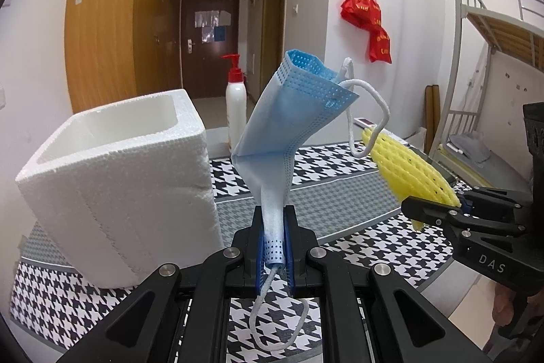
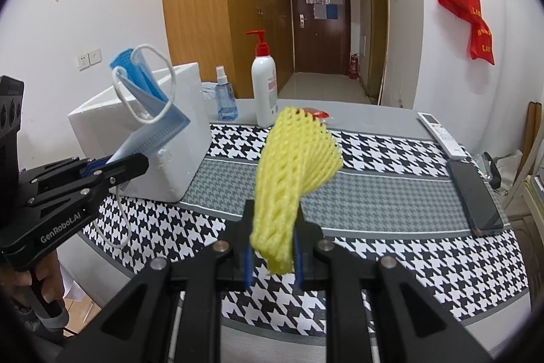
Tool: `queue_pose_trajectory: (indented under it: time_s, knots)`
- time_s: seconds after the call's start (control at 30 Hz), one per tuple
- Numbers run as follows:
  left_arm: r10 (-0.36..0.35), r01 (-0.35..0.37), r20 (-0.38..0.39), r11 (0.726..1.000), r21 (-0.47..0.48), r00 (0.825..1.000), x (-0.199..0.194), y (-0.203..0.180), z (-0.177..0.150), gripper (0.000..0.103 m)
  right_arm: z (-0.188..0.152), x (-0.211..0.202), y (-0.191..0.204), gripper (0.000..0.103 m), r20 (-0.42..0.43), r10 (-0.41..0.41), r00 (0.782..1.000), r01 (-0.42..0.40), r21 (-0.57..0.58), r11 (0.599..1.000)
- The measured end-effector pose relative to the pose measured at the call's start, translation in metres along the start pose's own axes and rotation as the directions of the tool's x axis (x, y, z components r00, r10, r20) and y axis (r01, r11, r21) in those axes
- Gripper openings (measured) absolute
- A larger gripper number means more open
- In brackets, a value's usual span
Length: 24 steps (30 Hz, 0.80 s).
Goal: Organize soft objects
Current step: 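Carry the blue mask over the foam box with the left gripper while the right gripper carries the net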
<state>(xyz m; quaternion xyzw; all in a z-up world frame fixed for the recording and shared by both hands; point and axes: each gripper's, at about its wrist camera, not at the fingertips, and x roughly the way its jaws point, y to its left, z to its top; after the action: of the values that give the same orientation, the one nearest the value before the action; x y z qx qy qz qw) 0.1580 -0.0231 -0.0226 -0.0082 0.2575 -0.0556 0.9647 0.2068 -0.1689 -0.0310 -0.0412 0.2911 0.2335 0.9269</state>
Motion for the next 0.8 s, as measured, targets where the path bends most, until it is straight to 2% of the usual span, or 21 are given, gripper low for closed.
queue_pose_trajectory:
  time_s: [0.8]
  knots:
    - [0.039,-0.042,0.132,0.999,0.023,0.990,-0.034,0.009,0.024,0.011,0.028,-0.031,0.018,0.022,0.139,0.042,0.989,-0.031,-0.079,0.996]
